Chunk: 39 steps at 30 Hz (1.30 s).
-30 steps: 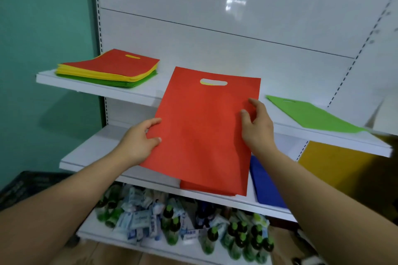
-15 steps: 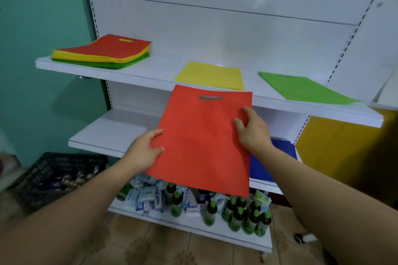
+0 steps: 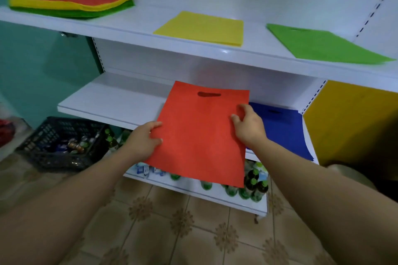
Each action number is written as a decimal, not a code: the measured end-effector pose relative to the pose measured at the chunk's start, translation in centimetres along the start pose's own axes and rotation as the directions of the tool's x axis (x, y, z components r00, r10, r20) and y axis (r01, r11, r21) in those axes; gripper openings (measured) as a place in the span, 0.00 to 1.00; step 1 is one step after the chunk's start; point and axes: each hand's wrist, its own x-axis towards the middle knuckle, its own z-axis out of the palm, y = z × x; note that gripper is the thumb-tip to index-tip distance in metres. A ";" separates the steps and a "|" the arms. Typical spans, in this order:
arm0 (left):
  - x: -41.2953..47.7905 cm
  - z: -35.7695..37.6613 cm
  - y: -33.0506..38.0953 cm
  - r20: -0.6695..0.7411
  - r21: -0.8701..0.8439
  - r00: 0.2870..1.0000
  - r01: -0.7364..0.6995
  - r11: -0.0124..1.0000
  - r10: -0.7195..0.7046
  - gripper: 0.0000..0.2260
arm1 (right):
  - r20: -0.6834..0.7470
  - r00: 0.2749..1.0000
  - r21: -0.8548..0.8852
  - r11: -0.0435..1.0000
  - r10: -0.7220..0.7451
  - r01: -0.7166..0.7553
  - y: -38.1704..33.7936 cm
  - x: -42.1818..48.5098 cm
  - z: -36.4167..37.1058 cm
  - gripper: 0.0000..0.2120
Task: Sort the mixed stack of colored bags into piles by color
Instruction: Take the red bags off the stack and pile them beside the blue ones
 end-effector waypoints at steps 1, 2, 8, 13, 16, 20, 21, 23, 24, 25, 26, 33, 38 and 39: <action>0.9 0.2 -0.2 0.002 0.004 1.000 0.003 1.000 -0.003 0.23 | 0.005 1.000 -0.004 1.000 0.010 -0.010 0.2 0.8 0.4 0.22; 2.0 0.4 -0.5 0.004 0.001 1.000 0.006 1.000 -0.006 0.22 | 0.011 1.000 -0.006 1.000 0.020 -0.020 0.4 1.8 0.9 0.22; 10.4 1.9 -2.7 0.056 0.004 0.998 0.013 1.000 -0.013 0.14 | 0.054 0.993 0.020 0.994 0.107 -0.108 1.7 8.2 4.8 0.21; 17.0 3.7 -5.0 0.118 0.140 0.993 -0.024 0.990 0.007 0.13 | 0.091 0.980 0.029 0.983 0.177 -0.180 3.7 13.6 8.4 0.23; 20.1 4.9 -6.0 0.203 0.161 0.978 0.007 0.987 -0.040 0.25 | 0.099 0.981 -0.029 0.986 0.164 -0.162 5.8 16.7 10.6 0.22; 23.5 6.5 -7.2 0.318 0.262 0.948 -0.055 0.963 -0.032 0.43 | 0.106 0.983 -0.095 0.985 0.152 -0.142 8.5 20.3 13.4 0.22; 24.2 6.9 -7.4 0.324 0.286 0.946 -0.064 0.956 -0.033 0.43 | 0.106 0.985 -0.107 0.987 0.135 -0.123 9.0 21.1 14.0 0.22; 25.6 7.9 -8.1 0.309 0.326 0.951 -0.080 0.942 -0.026 0.40 | 0.122 0.985 -0.126 0.987 0.119 -0.103 9.8 22.4 15.1 0.22; 26.2 8.5 -8.4 0.300 0.347 0.954 -0.091 0.934 -0.019 0.39 | 0.134 0.984 -0.133 0.986 0.114 -0.096 10.1 23.0 15.5 0.23; 26.6 9.0 -8.7 0.298 0.368 0.954 -0.087 0.926 -0.029 0.41 | 0.147 0.983 -0.147 0.985 0.114 -0.092 10.5 23.4 16.0 0.24; 27.0 9.4 -9.1 0.312 0.384 0.948 -0.067 0.921 -0.061 0.45 | 0.157 0.981 -0.170 0.982 0.113 -0.086 10.9 23.8 16.6 0.27; 26.2 11.2 -10.8 0.447 0.560 0.886 -0.173 0.810 -0.120 0.51 | 0.282 0.920 -0.274 0.942 0.273 -0.195 12.7 24.0 18.3 0.35; 26.1 11.1 -10.6 0.405 0.568 0.907 -0.151 0.809 -0.115 0.47 | 0.349 0.889 -0.275 0.939 0.296 -0.205 13.2 23.6 18.4 0.32; 25.9 11.0 -10.5 0.408 0.566 0.905 -0.145 0.812 -0.123 0.48 | 0.357 0.885 -0.274 0.939 0.298 -0.206 13.1 23.5 18.2 0.32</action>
